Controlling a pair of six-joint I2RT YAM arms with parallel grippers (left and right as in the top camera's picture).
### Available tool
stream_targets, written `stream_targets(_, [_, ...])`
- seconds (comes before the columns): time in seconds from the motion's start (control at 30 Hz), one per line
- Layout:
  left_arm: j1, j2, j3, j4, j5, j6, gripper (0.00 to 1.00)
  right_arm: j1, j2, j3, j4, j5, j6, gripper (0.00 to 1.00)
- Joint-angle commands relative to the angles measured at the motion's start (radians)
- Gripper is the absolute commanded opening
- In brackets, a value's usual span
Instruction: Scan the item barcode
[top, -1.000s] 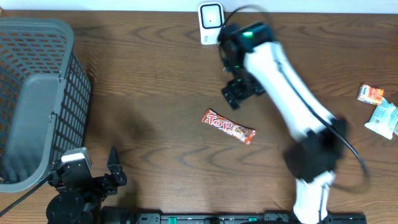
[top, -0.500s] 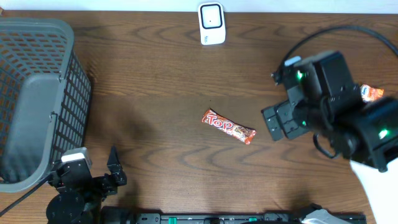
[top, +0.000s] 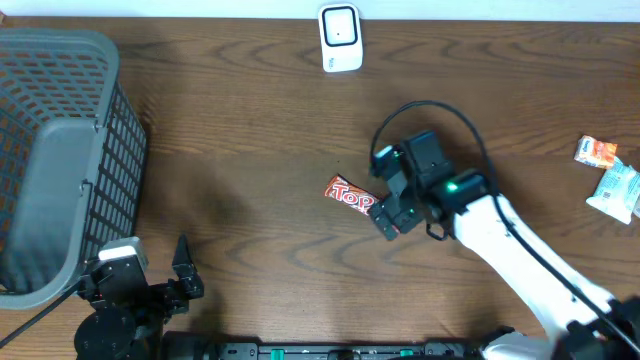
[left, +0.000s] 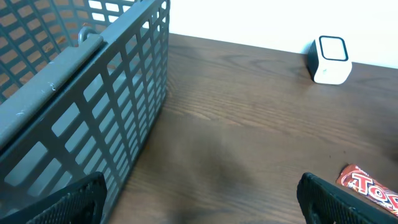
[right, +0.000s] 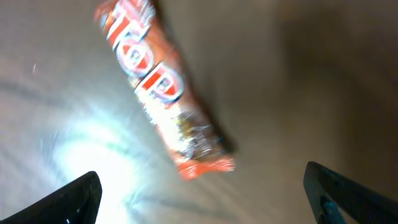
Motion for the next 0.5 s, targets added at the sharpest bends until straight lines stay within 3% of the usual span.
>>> stream_targets(0.0, [0.003,-0.005,0.0,0.001,0.01,-0.002,0.98,0.046,0.079,0.005,0.017,-0.092,-0.08,0.99])
stream_targets(0.07, [0.003,-0.005,-0.001,0.001,0.01,-0.002,0.98,0.062,0.117,0.005,0.038,-0.09,-0.099,0.99])
stream_targets(0.23, [0.003,-0.005,0.0,0.001,0.01,-0.002,0.98,0.077,0.229,0.005,0.082,-0.006,-0.106,0.83])
stream_targets(0.47, [0.003,-0.005,-0.001,0.001,0.01,-0.002,0.98,0.084,0.334,0.005,0.165,0.114,-0.113,0.77])
